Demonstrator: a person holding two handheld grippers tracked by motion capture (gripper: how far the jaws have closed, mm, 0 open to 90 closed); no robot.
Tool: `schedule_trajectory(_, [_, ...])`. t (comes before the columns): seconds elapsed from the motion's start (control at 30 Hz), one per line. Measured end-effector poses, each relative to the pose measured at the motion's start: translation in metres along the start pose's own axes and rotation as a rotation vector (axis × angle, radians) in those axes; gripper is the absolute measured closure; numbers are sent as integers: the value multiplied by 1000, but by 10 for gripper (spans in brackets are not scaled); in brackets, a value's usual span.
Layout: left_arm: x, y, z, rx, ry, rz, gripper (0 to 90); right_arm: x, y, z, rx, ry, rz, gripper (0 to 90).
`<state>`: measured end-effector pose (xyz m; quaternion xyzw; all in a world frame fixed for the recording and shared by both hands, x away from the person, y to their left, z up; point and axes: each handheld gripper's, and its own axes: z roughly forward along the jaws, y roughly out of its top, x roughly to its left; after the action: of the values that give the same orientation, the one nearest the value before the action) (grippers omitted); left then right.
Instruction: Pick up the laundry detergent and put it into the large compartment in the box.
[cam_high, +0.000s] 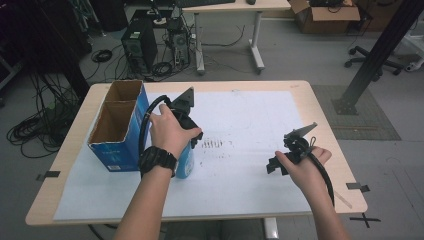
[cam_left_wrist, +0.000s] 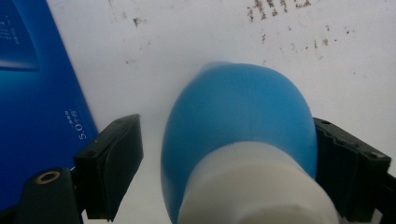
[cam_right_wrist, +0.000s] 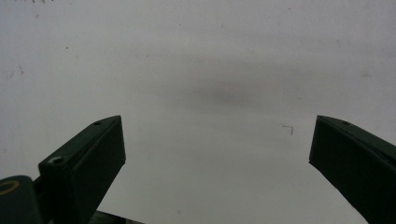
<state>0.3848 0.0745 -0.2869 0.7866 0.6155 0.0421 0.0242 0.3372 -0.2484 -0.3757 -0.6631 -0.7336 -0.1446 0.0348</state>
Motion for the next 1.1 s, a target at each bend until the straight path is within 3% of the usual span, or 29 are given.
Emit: schedule_trajectory(1.1, [0,1,0,3,11,4,261,0,-1,4,9,-2,0,36])
